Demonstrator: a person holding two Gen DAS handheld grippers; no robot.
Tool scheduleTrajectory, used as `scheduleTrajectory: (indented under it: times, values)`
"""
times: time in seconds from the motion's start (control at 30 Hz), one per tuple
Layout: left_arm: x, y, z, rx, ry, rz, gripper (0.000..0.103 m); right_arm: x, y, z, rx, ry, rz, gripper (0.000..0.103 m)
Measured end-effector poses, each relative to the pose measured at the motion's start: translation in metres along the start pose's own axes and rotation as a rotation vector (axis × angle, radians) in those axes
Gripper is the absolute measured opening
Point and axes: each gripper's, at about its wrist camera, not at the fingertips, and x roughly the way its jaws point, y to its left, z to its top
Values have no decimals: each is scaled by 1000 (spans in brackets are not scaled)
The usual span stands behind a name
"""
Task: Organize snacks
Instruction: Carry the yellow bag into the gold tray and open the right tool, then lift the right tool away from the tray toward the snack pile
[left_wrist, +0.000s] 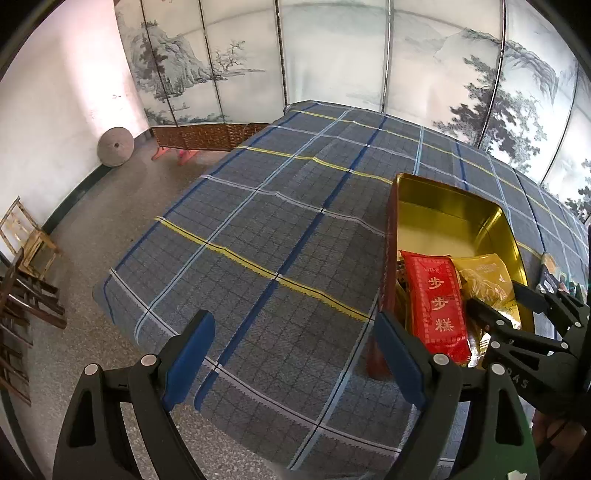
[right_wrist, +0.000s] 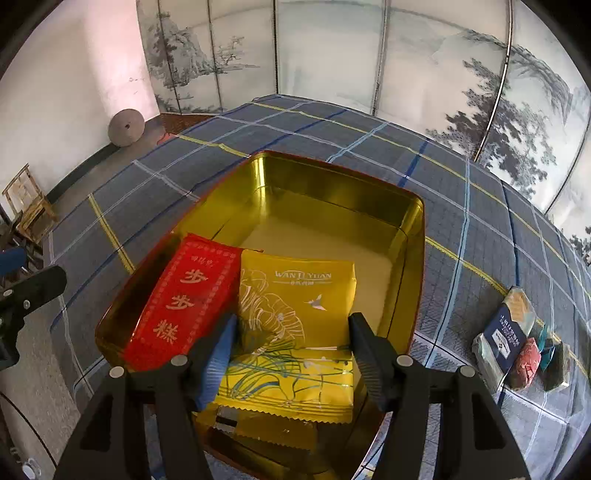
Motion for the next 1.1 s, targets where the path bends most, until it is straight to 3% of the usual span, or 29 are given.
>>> scheduleTrajectory:
  times: [0.73,0.93,1.1]
  values:
    - [-16,-28,-1,36,-20,-38,86,-31,-19,-2,31,-57,62,65]
    - [-19,-43,2,64,-28,-56,86,-46,-49,-7,66,-86,40,65]
    - [-21,-65,2,106,-30,-77,86,-57,-99,-20,140,-99,-25,65]
